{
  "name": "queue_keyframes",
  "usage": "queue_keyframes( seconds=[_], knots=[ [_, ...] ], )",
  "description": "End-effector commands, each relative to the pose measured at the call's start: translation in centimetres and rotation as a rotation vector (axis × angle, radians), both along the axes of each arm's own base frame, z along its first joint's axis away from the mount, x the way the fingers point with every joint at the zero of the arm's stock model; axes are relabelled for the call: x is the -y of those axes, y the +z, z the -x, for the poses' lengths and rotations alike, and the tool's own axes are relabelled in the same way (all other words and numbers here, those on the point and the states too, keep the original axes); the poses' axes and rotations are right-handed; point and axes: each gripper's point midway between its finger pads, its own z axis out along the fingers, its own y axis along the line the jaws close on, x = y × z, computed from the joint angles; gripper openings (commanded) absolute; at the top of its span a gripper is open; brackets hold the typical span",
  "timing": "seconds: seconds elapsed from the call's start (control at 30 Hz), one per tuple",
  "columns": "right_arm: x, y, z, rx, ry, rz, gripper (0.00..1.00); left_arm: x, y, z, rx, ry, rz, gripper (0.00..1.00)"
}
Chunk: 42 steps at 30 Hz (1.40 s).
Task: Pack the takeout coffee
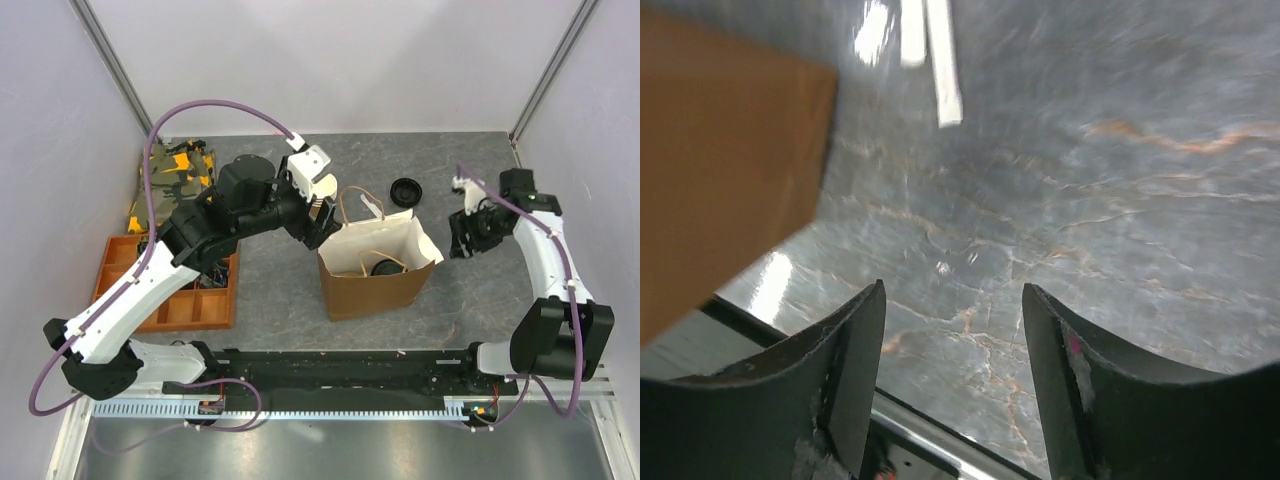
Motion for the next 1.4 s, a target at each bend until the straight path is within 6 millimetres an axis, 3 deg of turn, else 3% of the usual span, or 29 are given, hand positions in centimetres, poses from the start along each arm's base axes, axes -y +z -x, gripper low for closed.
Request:
queue_keyframes(
  seconds=[0.0,0.13,0.17,0.23,0.6,1.0,1.1,1.2,1.27,1.37],
  knots=[
    [-0.2,-2.3,-0.9,0.07,0.133,0.133,0.64,-0.4,4.4,-2.3,0.131,0.054,0.049,0.85],
    [-1.3,-5.0,-2.2,0.075,0.108,0.159,0.59,-1.4,7.6,-4.7,0.175,0.124,0.107,0.86],
    [-2.7,-5.7,-2.2,0.059,0.137,0.162,0.57,-1.7,7.6,-5.6,0.171,0.142,0.106,0.87],
    [-3.4,-6.3,-2.9,0.076,0.145,0.174,0.53,-2.0,8.3,-6.0,0.176,0.16,0.122,0.87],
    [-5.4,-10.4,-5.3,0.049,0.169,0.209,0.45,-3.4,8.0,-7.4,0.187,0.217,0.104,0.89],
    [-5.8,-13.3,-5.4,0.013,0.222,0.247,0.36,-3.5,6.5,-7.9,0.175,0.225,0.074,0.89],
    [-5.9,-13.2,-5.2,0.004,0.234,0.24,0.25,-3.9,6.1,-8.3,0.169,0.237,0.066,0.89],
    [-6.3,-11.4,-4.7,0.018,0.251,0.211,0.11,-4.2,6.0,-8.6,0.161,0.254,0.069,0.89],
    [-6.5,-9.3,-4.7,0.065,0.251,0.2,0.0,-4.6,6.0,-8.9,0.16,0.267,0.07,0.89],
    [-6.2,-5.9,-5.1,0.127,0.224,0.186,0.0,-4.5,5.9,-9.1,0.151,0.27,0.074,0.89]
  ],
)
